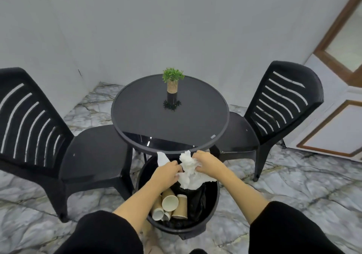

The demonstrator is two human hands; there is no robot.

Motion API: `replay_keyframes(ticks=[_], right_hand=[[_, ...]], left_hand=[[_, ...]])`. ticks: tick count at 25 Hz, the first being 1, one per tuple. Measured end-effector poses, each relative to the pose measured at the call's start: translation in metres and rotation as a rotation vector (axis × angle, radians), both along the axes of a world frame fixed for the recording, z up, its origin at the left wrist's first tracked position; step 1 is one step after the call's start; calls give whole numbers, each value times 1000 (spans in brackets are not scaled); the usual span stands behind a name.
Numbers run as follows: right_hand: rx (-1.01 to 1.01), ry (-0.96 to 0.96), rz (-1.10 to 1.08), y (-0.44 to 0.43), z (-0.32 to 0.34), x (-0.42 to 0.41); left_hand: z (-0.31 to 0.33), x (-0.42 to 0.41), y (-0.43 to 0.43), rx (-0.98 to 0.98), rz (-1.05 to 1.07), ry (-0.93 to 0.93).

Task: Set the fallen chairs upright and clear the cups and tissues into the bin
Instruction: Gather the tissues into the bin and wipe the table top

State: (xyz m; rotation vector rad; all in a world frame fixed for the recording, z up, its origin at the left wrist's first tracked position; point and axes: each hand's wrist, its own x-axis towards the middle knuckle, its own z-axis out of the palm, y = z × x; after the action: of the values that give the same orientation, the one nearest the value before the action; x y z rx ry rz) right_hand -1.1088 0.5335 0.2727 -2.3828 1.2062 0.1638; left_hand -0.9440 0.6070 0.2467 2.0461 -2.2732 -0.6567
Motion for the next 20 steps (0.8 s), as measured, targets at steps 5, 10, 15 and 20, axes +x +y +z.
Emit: replay_keyframes(ticks=[5,10,15,20], right_hand=[[99,103,15,52,-38,-22],[140,161,-2,63,-58,-22],[85,154,-6,35,-50,-12],[93,89,-12,6,-38,-10]], left_hand=[[-25,-17,45,92,-3,4],[-44,-14,53,111,50,56],[-40,-2,30,4,83,136],[-20,10,6,-40,77,119]])
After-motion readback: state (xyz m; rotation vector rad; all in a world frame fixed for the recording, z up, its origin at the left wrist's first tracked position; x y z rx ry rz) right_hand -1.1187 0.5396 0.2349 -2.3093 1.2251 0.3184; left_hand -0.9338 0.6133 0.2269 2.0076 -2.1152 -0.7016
